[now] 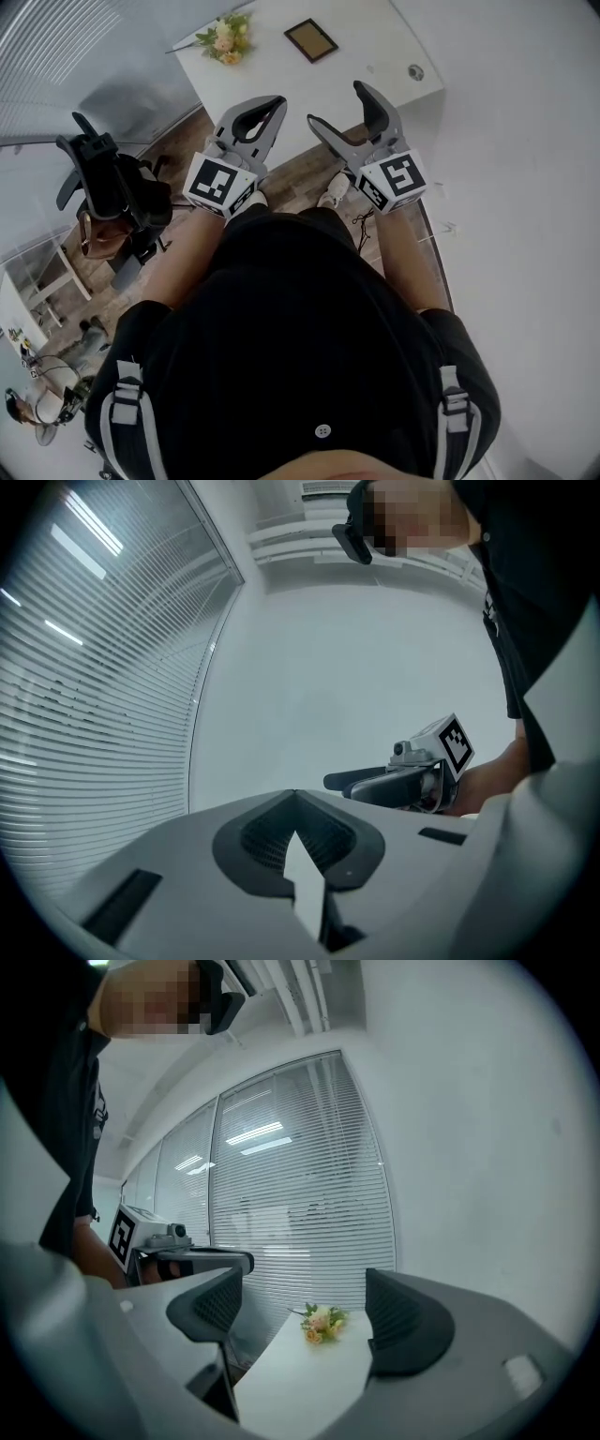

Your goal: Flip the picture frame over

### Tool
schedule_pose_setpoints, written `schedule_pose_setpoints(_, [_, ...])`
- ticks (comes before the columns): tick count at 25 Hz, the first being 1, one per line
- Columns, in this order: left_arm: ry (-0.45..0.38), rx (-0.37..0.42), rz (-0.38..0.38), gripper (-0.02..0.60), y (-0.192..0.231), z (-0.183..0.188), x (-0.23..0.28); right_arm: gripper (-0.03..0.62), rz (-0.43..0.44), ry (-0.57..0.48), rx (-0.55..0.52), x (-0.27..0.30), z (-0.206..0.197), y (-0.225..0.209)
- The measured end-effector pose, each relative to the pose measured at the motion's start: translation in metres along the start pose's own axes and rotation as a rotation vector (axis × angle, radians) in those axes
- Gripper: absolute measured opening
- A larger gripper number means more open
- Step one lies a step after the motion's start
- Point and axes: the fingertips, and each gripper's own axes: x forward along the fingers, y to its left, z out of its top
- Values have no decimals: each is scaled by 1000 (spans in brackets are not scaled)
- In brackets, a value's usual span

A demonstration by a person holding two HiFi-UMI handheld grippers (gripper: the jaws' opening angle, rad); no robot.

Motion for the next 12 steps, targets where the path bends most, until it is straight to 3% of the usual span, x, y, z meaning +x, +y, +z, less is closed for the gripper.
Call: schedule_pose_setpoints(12, [37,16,198,2,-31,6,111,411,201,9,15,-20,7,-113])
